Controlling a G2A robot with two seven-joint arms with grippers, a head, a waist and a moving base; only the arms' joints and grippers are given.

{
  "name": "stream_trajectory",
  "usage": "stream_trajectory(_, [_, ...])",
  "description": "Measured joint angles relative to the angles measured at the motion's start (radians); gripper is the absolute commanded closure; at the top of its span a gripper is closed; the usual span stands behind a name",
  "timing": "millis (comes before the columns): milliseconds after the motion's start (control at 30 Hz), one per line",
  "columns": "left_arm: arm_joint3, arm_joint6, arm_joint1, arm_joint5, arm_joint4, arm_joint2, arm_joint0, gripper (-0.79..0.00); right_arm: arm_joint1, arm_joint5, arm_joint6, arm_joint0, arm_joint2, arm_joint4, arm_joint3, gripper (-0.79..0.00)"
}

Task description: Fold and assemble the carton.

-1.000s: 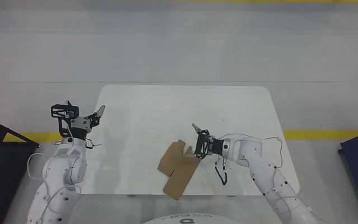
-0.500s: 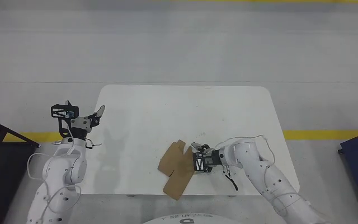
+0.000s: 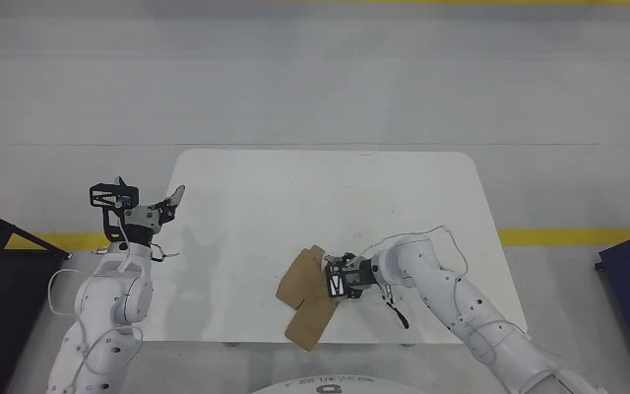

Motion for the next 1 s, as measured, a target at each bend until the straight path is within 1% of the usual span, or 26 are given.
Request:
stream_trajectory(100, [0.0,0.0,0.0,0.0,0.0,0.0,0.0,-0.785,-0.005,0.001,0.019,0.02,-0.017,0.034,0.002,-0.742])
stream_trajectory(167, [0.0,0.0,0.0,0.0,0.0,0.0,0.0,-0.785,-0.007,0.008,0.018,0.027,-0.019,0.056,-0.003,-0.696])
stream_trajectory(300, [0.0,0.0,0.0,0.0,0.0,0.0,0.0,-0.785,0.0,0.002,-0.004,0.02,-0.005,0.071,-0.017,-0.776])
stream_trajectory(467, [0.0,0.0,0.0,0.0,0.0,0.0,0.0,-0.785,0.02,0.0,-0.014,-0.008,0.026,0.059,-0.012,-0.785])
stream_trajectory(600, [0.0,0.0,0.0,0.0,0.0,0.0,0.0,-0.785,0.024,0.0,0.059,0.005,-0.01,0.08,0.017,-0.785])
stream_trajectory(633, [0.0,0.0,0.0,0.0,0.0,0.0,0.0,-0.785,0.022,0.0,0.073,0.015,-0.021,0.096,0.022,-0.751])
stream_trajectory(667, [0.0,0.0,0.0,0.0,0.0,0.0,0.0,-0.785,0.019,0.0,0.087,0.029,-0.037,0.119,0.028,-0.699])
stream_trajectory(733, [0.0,0.0,0.0,0.0,0.0,0.0,0.0,-0.785,0.014,0.0,0.107,0.05,-0.065,0.151,0.036,-0.68])
stream_trajectory(767, [0.0,0.0,0.0,0.0,0.0,0.0,0.0,-0.785,0.01,0.0,0.124,0.065,-0.086,0.166,0.042,-0.656])
stream_trajectory(833, [0.0,0.0,0.0,0.0,0.0,0.0,0.0,-0.785,0.004,0.0,0.15,0.087,-0.114,0.187,0.05,-0.573])
stream_trajectory(900, [0.0,0.0,0.0,0.0,0.0,0.0,0.0,-0.785,-0.005,0.0,0.171,0.11,-0.14,0.215,0.06,-0.468])
stream_trajectory(933, [0.0,0.0,0.0,0.0,0.0,0.0,0.0,-0.785,-0.008,0.0,0.178,0.119,-0.149,0.226,0.065,-0.388])
stream_trajectory(1000, [0.0,0.0,0.0,0.0,0.0,0.0,0.0,-0.785,-0.017,0.006,0.191,0.136,-0.165,0.256,0.078,-0.354])
